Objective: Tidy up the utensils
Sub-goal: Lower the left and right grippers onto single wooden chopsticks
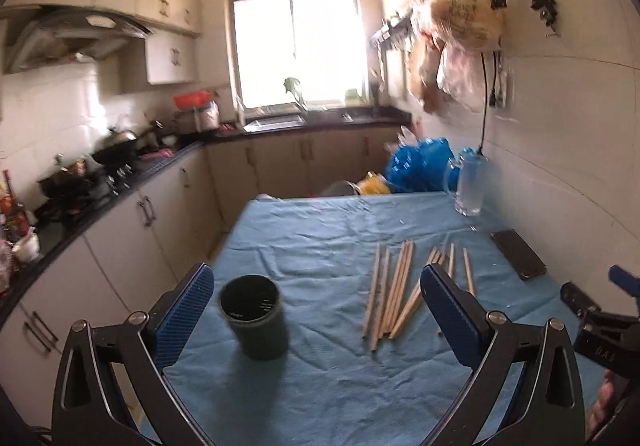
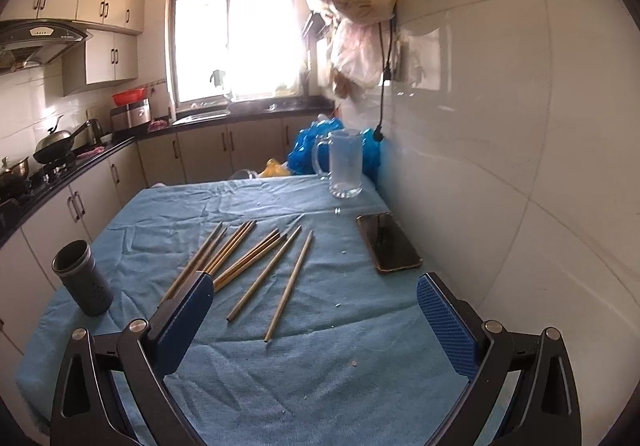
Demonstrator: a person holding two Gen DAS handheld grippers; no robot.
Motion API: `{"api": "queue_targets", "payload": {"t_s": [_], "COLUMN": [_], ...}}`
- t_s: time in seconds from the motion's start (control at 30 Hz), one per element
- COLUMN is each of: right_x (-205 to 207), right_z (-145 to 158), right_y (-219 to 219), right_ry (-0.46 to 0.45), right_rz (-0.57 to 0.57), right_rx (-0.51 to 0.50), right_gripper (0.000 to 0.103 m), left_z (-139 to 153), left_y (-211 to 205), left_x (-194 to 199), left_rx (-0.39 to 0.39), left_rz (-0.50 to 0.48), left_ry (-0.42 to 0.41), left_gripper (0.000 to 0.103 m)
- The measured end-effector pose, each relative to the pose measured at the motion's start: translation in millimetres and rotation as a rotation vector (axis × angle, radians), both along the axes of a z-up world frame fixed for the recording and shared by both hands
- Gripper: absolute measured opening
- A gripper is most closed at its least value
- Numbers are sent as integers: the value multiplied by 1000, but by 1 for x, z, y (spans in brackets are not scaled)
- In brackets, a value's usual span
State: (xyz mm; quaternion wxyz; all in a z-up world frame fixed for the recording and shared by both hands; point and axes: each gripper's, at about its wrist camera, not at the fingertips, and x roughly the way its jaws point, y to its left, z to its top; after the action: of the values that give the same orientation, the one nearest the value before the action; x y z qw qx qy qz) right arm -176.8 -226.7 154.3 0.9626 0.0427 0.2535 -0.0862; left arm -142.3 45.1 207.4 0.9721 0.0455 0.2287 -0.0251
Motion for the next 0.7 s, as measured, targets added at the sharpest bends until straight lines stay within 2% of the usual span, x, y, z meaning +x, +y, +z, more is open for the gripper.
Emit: {"api": "queue_targets", "payload": {"t_s": [0.17, 0.23, 0.3, 0.43, 0.5, 0.6, 0.67, 0.7], "right_x": [34, 49, 67, 104, 121, 143, 156, 164], "right_z": [-19, -28, -39, -62, -74, -92, -102, -108], "right_y": [-20, -27, -35, -49, -52, -54, -51, -48], "right_ry": [73, 105, 142, 212, 246, 288, 314, 330], "right_rz": [28, 32, 38, 61, 82, 115, 135, 148], "right_rx": [66, 87, 118, 173, 203, 246, 254, 255], "right_gripper": [102, 100, 94, 80, 72, 69, 63, 62], "left_z": [-5, -12, -22, -47, -65, -103, -127, -136], "left_y": [-18, -27, -37, -56, -62, -67, -70, -71], "left_x": [55, 79, 107, 157, 180, 217, 236, 243], "left_rx": [-26, -36, -71, -106, -106, -114, -94, -84], "left_rz": [-19, -29, -44, -65, -46, -17, -2, 3], "left_ry": [86, 134, 200, 307, 351, 430, 489, 512], "left_gripper": [103, 103, 101, 82, 78, 69, 55, 52]}}
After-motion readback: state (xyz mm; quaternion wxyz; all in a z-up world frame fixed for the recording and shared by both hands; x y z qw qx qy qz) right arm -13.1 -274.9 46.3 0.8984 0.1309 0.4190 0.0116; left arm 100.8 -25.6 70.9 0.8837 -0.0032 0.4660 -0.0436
